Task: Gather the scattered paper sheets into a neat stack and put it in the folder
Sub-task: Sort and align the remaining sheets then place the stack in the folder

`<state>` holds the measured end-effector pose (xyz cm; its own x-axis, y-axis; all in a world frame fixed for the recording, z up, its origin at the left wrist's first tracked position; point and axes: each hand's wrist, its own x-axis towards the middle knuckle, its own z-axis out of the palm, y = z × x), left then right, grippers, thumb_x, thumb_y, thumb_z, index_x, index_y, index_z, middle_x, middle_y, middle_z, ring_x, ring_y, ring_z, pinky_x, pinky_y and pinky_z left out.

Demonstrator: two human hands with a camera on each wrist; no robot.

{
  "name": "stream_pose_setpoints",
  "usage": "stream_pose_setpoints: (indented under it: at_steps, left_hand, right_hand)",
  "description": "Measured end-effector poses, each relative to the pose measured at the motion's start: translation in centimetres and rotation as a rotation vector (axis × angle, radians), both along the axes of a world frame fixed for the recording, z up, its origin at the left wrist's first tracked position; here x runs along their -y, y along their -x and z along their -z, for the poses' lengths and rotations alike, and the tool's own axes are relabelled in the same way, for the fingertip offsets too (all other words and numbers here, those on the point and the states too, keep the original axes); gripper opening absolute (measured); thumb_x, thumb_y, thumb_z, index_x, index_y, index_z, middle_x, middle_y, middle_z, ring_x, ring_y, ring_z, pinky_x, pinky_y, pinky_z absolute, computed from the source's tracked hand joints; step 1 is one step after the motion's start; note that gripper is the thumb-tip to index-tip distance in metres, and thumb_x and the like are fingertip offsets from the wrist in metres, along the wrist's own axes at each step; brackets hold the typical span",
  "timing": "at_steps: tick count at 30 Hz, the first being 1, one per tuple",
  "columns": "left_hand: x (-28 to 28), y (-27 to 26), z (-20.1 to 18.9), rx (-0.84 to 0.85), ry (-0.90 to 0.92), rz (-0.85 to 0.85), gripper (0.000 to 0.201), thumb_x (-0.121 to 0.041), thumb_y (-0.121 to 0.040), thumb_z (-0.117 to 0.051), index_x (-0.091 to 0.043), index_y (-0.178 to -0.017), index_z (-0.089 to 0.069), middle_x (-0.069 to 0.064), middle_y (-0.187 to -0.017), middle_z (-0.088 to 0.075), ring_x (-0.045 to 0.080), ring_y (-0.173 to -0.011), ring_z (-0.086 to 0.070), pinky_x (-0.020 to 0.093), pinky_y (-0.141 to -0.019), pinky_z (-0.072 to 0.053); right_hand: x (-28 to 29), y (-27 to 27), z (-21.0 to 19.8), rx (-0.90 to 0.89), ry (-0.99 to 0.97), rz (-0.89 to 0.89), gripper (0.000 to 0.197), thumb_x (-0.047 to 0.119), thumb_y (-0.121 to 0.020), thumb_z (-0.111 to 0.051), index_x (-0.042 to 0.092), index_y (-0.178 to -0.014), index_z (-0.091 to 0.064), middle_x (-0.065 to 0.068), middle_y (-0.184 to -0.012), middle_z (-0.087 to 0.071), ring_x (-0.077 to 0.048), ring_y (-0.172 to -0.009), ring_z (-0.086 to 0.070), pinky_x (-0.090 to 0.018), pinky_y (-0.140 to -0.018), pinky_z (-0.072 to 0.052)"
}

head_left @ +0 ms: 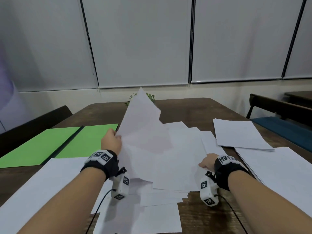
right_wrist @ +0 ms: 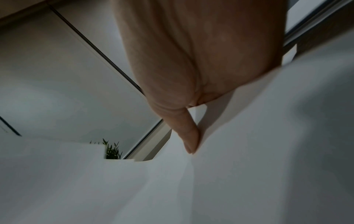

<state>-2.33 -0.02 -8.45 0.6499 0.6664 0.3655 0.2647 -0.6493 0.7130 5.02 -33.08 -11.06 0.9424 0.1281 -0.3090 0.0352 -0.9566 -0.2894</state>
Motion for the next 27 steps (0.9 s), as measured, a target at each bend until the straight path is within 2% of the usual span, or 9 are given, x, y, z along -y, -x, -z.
stream_pose_setpoints:
  at_steps: [6, 9, 11, 14, 18, 20, 22, 24, 27]
  left_hand:
    - [-1.4, -1.0, -5.6, 0.12, -0.066, -0.021, 0.021, -0.009, -0.095, -0.046, 0.004, -0.106, -0.056, 0.025, -0.109, -0.062, 0.039, -0.105, -0.056, 0.037, -0.084, -0.04]
    - [-2.0, -1.3, -7.1, 0.072, -0.089, -0.048, 0.024, -0.01, -0.096, -0.046, 0.008, -0.108, -0.056, 0.029, -0.112, -0.06, 0.042, -0.108, -0.054, 0.04, -0.087, -0.039]
    - [-2.4, -1.4, -7.7, 0.027, -0.097, -0.056, 0.025, -0.01, -0.096, -0.046, 0.009, -0.109, -0.057, 0.029, -0.114, -0.059, 0.043, -0.109, -0.053, 0.04, -0.088, -0.04]
    - [-3.0, -1.8, -7.9, -0.06, -0.081, -0.038, 0.027, -0.01, -0.094, -0.047, 0.008, -0.111, -0.058, 0.028, -0.116, -0.06, 0.043, -0.11, -0.054, 0.04, -0.09, -0.042]
    - [-2.5, -1.8, -6.4, -0.213, -0.041, 0.033, 0.029, -0.01, -0.092, -0.05, 0.008, -0.112, -0.062, 0.026, -0.115, -0.062, 0.04, -0.108, -0.057, 0.037, -0.087, -0.045]
    - [-1.4, -1.7, -4.7, -0.301, -0.031, 0.075, 0.03, -0.011, -0.092, -0.051, 0.007, -0.113, -0.062, 0.025, -0.118, -0.062, 0.038, -0.109, -0.058, 0.035, -0.086, -0.045]
    - [0.3, -1.5, -2.6, -0.386, -0.042, 0.121, 0.032, -0.013, -0.094, -0.049, 0.006, -0.118, -0.06, 0.023, -0.123, -0.06, 0.035, -0.113, -0.057, 0.032, -0.089, -0.044]
    - [2.4, -1.2, -0.3, -0.456, -0.049, 0.171, 0.034, -0.013, -0.096, -0.046, 0.006, -0.124, -0.054, 0.022, -0.128, -0.056, 0.032, -0.119, -0.053, 0.03, -0.094, -0.041]
    - [5.4, -1.3, 3.0, -0.579, -0.005, 0.256, 0.036, -0.011, -0.096, -0.046, 0.005, -0.129, -0.049, 0.021, -0.134, -0.052, 0.031, -0.124, -0.05, 0.029, -0.099, -0.038]
  right_hand:
    - [0.0, -1.5, 0.9, -0.018, 0.034, -0.027, 0.035, 0.023, -0.104, -0.029, 0.007, -0.075, -0.04, -0.008, -0.102, -0.043, -0.027, -0.104, -0.046, -0.028, -0.091, -0.033]
    - [-0.1, -1.0, 0.6, 0.003, 0.02, 0.0, 0.038, 0.026, -0.105, -0.029, 0.003, -0.109, -0.057, -0.015, -0.132, -0.044, -0.027, -0.124, -0.045, -0.028, -0.1, -0.033]
    - [0.1, -1.2, 0.8, -0.055, 0.044, -0.009, 0.042, 0.023, -0.105, -0.03, -0.002, -0.133, -0.048, -0.017, -0.144, -0.041, -0.029, -0.132, -0.042, -0.028, -0.103, -0.034]
    - [0.3, -1.5, 1.0, -0.112, 0.0, 0.005, 0.042, 0.023, -0.103, -0.037, 0.0, -0.137, -0.045, -0.016, -0.144, -0.044, -0.029, -0.131, -0.045, -0.026, -0.095, -0.042]
    - [0.9, -3.4, 2.3, -0.117, -0.271, 0.18, 0.059, 0.046, -0.103, -0.026, 0.003, -0.142, -0.04, -0.016, -0.146, -0.043, -0.031, -0.131, -0.044, -0.03, -0.107, -0.035]
    - [1.7, -5.8, 4.3, -0.064, -0.436, 0.268, 0.09, 0.076, -0.084, -0.022, 0.01, -0.142, -0.043, -0.013, -0.145, -0.045, -0.032, -0.129, -0.046, -0.039, -0.112, -0.032]
    - [3.4, -11.1, 9.3, -0.004, -0.568, 0.29, 0.13, 0.101, -0.046, -0.012, 0.018, -0.139, -0.049, -0.009, -0.139, -0.052, -0.032, -0.124, -0.051, -0.044, -0.111, -0.034]
    - [3.1, -11.3, 9.9, -0.036, -0.643, 0.336, 0.145, 0.108, -0.026, -0.014, 0.021, -0.136, -0.052, -0.007, -0.133, -0.057, -0.031, -0.119, -0.055, -0.042, -0.108, -0.038]
    - [2.0, -6.2, 5.8, -0.182, -0.675, 0.329, 0.123, 0.102, -0.045, -0.034, 0.019, -0.136, -0.05, -0.008, -0.135, -0.056, -0.03, -0.117, -0.058, -0.036, -0.099, -0.045]
